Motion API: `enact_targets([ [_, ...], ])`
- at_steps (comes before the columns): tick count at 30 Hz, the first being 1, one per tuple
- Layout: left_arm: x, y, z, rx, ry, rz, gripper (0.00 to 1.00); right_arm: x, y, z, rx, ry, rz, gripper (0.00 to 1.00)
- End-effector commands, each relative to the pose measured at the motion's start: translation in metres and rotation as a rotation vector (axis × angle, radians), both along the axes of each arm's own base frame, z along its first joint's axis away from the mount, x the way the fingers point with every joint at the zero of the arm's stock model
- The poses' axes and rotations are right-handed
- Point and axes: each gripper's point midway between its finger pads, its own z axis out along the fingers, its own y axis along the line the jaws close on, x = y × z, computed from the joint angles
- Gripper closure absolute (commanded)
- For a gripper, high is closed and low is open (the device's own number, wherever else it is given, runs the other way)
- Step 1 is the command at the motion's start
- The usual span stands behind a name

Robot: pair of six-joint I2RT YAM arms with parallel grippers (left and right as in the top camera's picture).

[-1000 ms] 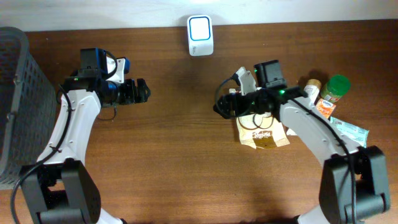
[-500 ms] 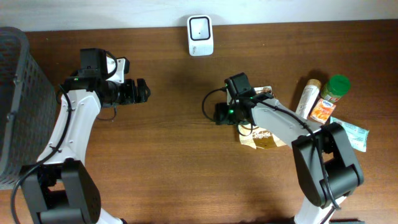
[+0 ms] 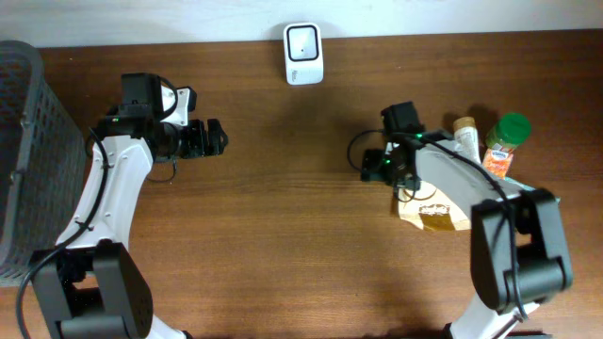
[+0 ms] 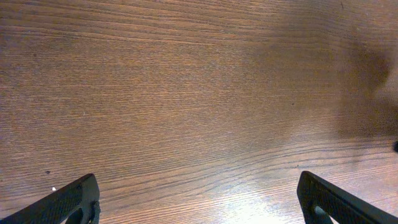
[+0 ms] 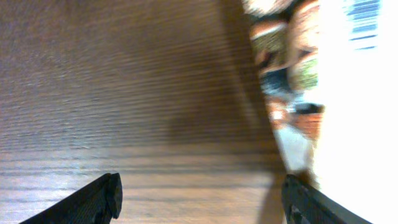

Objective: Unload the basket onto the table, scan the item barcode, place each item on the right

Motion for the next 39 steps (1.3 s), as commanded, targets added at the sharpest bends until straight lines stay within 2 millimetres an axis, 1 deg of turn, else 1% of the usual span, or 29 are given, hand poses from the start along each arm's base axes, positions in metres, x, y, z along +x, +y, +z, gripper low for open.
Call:
enact_targets([
  [1,0.000,0.000,-0.002,0.002,0.001,-0.010,0.01,0.008,-0.014,0.038,-0.014,-0.093,0.014,0.19],
  [2,0.000,0.000,-0.002,0.002,0.001,-0.010,0.01,0.008,-0.009,0.051,0.007,-0.114,0.044,0.19],
  [4,0.000,0.000,-0.002,0.002,0.001,-0.010,0.01,0.005,0.002,0.081,0.058,-0.167,0.110,0.16],
  [5,0.000,0.000,-0.002,0.002,0.001,-0.010,0.01,0.001,0.009,0.105,0.100,-0.205,0.139,0.14],
  [7,0.000,0.000,-0.001,0.002,0.001,-0.010,0.01,-0.007,0.014,0.143,0.140,-0.267,0.153,0.11],
  [8,0.000,0.000,-0.002,0.002,0.002,-0.010,0.01,-0.017,0.013,0.173,0.150,-0.316,0.158,0.09],
  [9,0.000,0.000,-0.002,0.002,0.001,-0.010,0.01,-0.027,0.011,0.197,0.153,-0.354,0.159,0.07],
  [10,0.000,0.000,-0.002,0.002,0.001,-0.010,0.01,-0.037,0.009,0.215,0.156,-0.383,0.161,0.06],
  [12,0.000,0.000,-0.002,0.002,0.001,-0.010,0.01,-0.065,0.004,0.255,0.161,-0.455,0.164,0.02],
  [13,0.000,0.000,-0.002,0.002,0.001,-0.010,0.01,-0.078,0.001,0.274,0.160,-0.507,0.163,0.02],
  [14,0.000,0.000,-0.002,0.002,0.002,-0.010,0.01,-0.090,-0.002,0.291,0.162,-0.565,0.163,0.02],
  [16,0.000,0.000,-0.002,0.002,0.001,-0.010,0.01,-0.108,-0.007,0.314,0.154,-0.658,0.167,0.02],
  [17,0.000,0.000,-0.002,0.002,0.002,-0.010,0.01,-0.123,-0.019,0.330,0.086,-0.739,0.187,0.02],
  [18,0.000,0.000,-0.002,0.002,0.001,-0.010,0.01,-0.137,-0.024,0.338,0.055,-0.779,0.200,0.02],
  [19,0.000,0.000,-0.002,0.002,0.002,-0.010,0.01,-0.150,-0.027,0.343,0.041,-0.803,0.219,0.02],
  [20,0.000,0.000,-0.002,0.002,0.002,-0.010,0.01,-0.172,-0.034,0.347,0.012,-0.831,0.220,0.02],
  [23,0.000,0.000,-0.002,0.002,0.001,-0.010,0.01,-0.203,-0.057,0.348,-0.067,-0.863,0.155,0.02],
  [24,0.000,0.000,-0.002,0.002,0.002,-0.010,0.01,-0.215,-0.068,0.347,-0.110,-0.875,0.120,0.02],
  [27,0.000,0.000,-0.002,0.002,0.001,-0.010,0.01,-0.228,-0.085,0.336,-0.180,-0.856,0.068,0.02],
  [28,0.000,0.000,-0.001,0.002,0.001,-0.010,0.01,-0.231,-0.092,0.329,-0.211,-0.839,0.049,0.02],
  [29,0.000,0.000,-0.002,0.002,0.002,-0.010,0.01,-0.229,-0.095,0.317,-0.237,-0.815,0.047,0.02],
  [31,0.000,0.000,-0.002,0.002,0.001,-0.010,0.01,-0.222,-0.093,0.305,-0.247,-0.812,0.070,0.02],
  [33,0.000,0.000,-0.002,0.002,0.002,-0.010,0.01,-0.210,-0.091,0.294,-0.237,-0.845,0.060,0.02],
  [34,0.000,0.000,-0.002,0.002,0.001,-0.010,0.01,-0.203,-0.087,0.290,-0.224,-0.878,0.068,0.02],
  [37,0.000,0.000,-0.001,0.002,0.001,-0.010,0.01,-0.175,-0.064,0.277,-0.180,-1.066,0.188,0.02],
  [39,0.000,0.000,-0.002,0.002,0.001,-0.010,0.01,-0.160,-0.055,0.260,-0.162,-1.170,0.230,0.02],
])
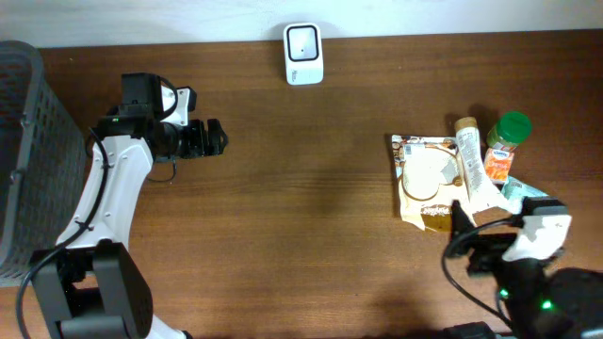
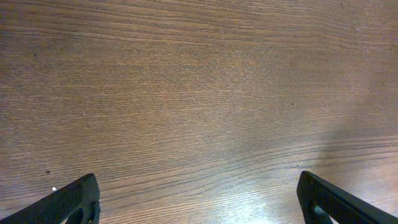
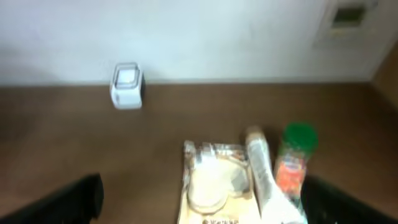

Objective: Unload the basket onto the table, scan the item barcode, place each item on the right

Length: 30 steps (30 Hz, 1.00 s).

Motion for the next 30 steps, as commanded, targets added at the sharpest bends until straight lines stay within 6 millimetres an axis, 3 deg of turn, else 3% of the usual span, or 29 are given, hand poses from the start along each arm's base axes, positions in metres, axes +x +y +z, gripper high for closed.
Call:
enact_targets([
  [1,0.000,0.000,-0.001,0.002,0.000,-0.010,0.01,0.012,0.018,-0.039,-0.036,-0.085,0.120,0.02],
  [8,0.000,0.000,-0.002,0.002,0.001,-0.010,0.01,0.027,0.021,-0.102,-0.031,-0.237,0.135,0.02],
  [17,0.000,0.000,-0.002,0.002,0.001,-0.010,0.01,0.036,0.021,-0.154,-0.032,-0.149,0.130,0.02],
  [30,0.000,0.000,-0.002,0.002,0.001,-0.010,0.01,0.037,0.021,-0.152,-0.032,-0.177,0.131,0.02],
])
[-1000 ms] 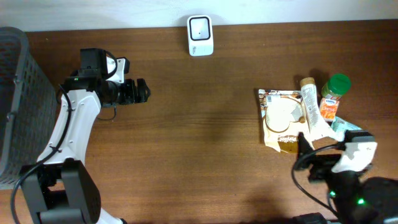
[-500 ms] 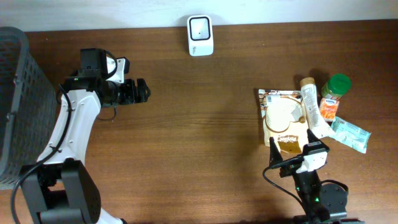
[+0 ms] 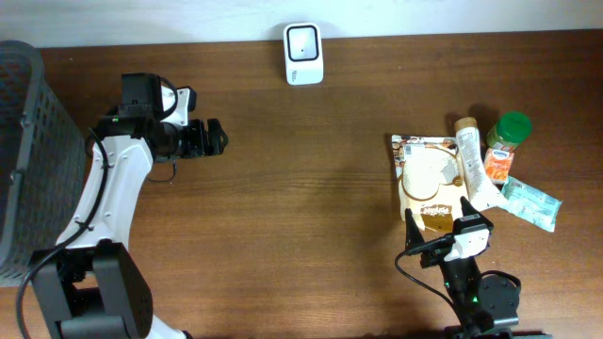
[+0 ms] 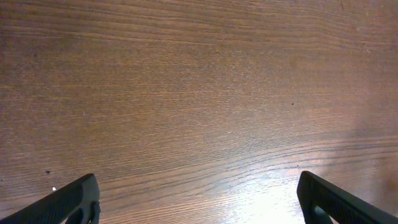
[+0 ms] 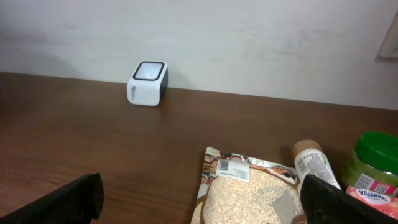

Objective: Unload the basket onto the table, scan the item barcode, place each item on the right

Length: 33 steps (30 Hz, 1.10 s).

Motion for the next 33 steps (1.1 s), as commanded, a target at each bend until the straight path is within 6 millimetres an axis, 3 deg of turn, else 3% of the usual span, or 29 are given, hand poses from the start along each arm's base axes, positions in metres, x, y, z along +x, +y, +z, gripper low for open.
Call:
enact_targets([
  [1,0.000,0.000,-0.002,0.002,0.002,-0.010,0.01,0.000,-0.001,-0.005,0.001,0.001,-0.002,0.02],
  [20,0.000,0.000,-0.002,0.001,0.002,-0.010,0.01,0.000,-0.001,-0.006,0.001,0.003,-0.002,0.02],
  [26,-0.006,0.008,0.034,0.045,-0.091,0.011,0.01,0.000,-0.001,-0.006,0.001,0.003,-0.002,0.02],
  [30,-0.034,0.029,0.057,0.167,-0.168,0.079,0.01,0.000,-0.001,-0.006,0.001,0.003,-0.002,0.02],
  [33,-0.052,0.039,0.076,0.233,-0.348,0.111,0.01,0.000,-0.001,-0.006,0.001,0.003,-0.002,0.02],
])
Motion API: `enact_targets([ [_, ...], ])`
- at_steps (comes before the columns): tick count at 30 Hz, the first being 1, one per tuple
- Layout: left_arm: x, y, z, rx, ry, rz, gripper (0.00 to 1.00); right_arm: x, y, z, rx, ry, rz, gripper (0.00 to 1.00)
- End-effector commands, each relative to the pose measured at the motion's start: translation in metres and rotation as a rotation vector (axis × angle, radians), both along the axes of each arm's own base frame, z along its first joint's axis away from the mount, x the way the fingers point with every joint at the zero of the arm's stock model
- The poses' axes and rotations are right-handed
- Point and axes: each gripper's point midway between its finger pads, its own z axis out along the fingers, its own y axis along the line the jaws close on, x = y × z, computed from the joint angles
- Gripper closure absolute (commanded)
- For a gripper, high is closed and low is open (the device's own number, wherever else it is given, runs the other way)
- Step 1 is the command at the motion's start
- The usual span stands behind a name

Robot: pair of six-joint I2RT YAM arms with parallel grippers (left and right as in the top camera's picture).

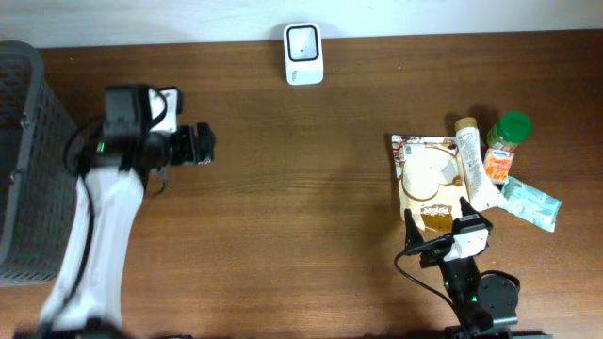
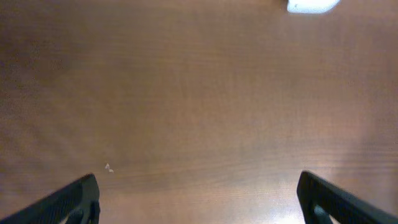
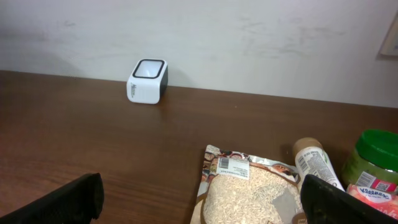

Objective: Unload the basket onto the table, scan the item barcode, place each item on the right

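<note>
The white barcode scanner (image 1: pixel 303 54) stands at the table's far edge, also in the right wrist view (image 3: pixel 148 81); its lower edge shows in the left wrist view (image 2: pixel 311 5). A rice pouch (image 1: pixel 426 181) lies flat at the right with its barcode label (image 3: pixel 226 166) facing up. My right gripper (image 1: pixel 439 224) sits open at the pouch's near end, its fingertips (image 3: pixel 68 202) wide apart and nothing between them. Far from the items, my left gripper (image 1: pixel 203 143) is open over bare wood on the left, empty in its own view (image 2: pixel 199 208).
Beside the pouch lie a tube (image 1: pixel 471 160), a green-lidded jar (image 1: pixel 504 141) and a tissue packet (image 1: pixel 530 202). A grey mesh basket (image 1: pixel 24 151) fills the left edge. A white wall (image 3: pixel 249 37) rises behind the scanner.
My left arm has moved: its gripper sits slightly further left in the overhead view, and its blurred wrist view now takes in the scanner's edge. The right arm and the items are unchanged.
My right gripper was open just left of the rice pouch, close to the table. It then was back at the near right edge, and after that sat at the pouch's near end, facing the scanner. The left arm stayed still until this moment.
</note>
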Motion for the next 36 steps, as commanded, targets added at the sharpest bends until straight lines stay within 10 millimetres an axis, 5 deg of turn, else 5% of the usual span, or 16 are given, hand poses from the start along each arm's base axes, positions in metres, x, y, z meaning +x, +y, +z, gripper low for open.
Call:
enact_targets([
  [1,-0.029,0.017,0.021,0.128,-0.198,0.024,0.01,0.000,-0.001,-0.003,0.001,-0.002,-0.002,0.02],
  [9,-0.105,0.010,0.037,0.303,-0.702,-0.077,0.01,0.000,-0.001,-0.003,0.001,-0.002,-0.002,0.02],
  [13,-0.125,0.009,0.020,0.396,-0.811,-0.112,0.01,0.000,-0.001,-0.003,0.001,-0.002,-0.002,0.02],
  [24,-0.140,0.009,-0.032,0.455,-0.846,-0.132,0.01,0.000,-0.001,-0.003,0.001,-0.002,-0.002,0.02],
  [36,-0.142,0.011,-0.025,0.465,-0.873,-0.117,0.01,0.000,-0.001,-0.003,0.001,-0.002,-0.002,0.02],
])
